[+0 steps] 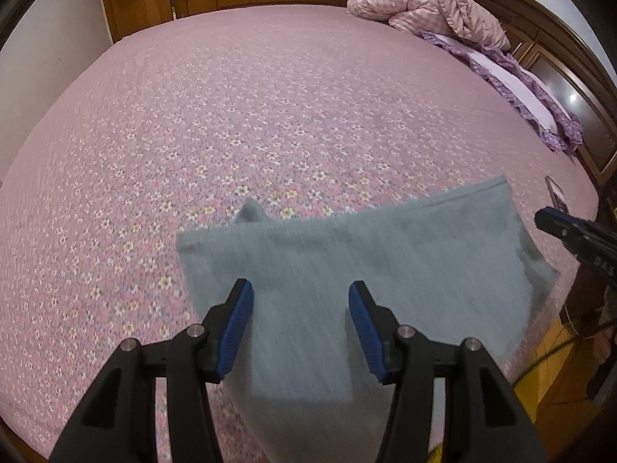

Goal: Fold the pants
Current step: 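Hold the folded stack with the right gripper while the left gripper presses the fold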

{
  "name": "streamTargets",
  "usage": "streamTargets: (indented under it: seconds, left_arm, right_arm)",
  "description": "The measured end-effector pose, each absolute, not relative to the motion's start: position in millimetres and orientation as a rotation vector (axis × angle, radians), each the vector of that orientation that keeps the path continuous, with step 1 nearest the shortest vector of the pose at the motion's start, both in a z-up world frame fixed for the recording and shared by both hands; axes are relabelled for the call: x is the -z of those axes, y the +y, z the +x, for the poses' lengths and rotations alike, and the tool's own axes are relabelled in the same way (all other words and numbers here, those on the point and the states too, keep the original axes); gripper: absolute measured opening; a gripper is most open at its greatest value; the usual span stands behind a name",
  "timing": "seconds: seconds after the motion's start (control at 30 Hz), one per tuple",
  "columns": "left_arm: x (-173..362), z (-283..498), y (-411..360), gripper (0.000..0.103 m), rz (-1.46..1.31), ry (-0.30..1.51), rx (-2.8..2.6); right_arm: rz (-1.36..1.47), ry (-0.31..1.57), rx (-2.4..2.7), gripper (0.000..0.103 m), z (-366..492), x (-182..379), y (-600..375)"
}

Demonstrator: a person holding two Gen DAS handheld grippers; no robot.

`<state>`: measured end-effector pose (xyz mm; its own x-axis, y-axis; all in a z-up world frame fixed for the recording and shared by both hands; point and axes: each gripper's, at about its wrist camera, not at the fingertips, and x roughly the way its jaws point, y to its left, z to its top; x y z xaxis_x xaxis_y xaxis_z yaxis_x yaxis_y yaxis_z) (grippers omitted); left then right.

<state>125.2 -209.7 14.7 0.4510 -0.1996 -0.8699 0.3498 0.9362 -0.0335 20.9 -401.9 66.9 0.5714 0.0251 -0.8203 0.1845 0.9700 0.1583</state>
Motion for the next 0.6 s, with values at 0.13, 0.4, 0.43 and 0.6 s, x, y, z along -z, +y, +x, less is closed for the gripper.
streamTargets:
  seconds: [0.13, 0.4, 0.43, 0.6]
  left_arm:
    - [-1.8, 142.8, -210.0, 0.053, 0.172, 1.06, 0.303]
    - [17.9, 168.1, -214.9, 0.052, 0.172, 1.047, 0.267]
    - [19.1, 168.5, -216.8, 0.052, 0.179, 1.044, 0.268]
    - [18.1, 168.0, -215.3, 0.052, 0.174, 1.04, 0.289]
  right_arm:
    - [0.256, 0.964, 0.055, 0.021, 35.2, -56.1, -404.4]
    - [0.262, 1.019, 0.091, 0.024, 59.3, -10.8, -417.4]
    - [0.27, 1.012, 0.097, 0.031, 59.2, -8.7, -420.1]
    - [0.367, 0.999, 0.088, 0.051, 55.9, 0.1, -440.1]
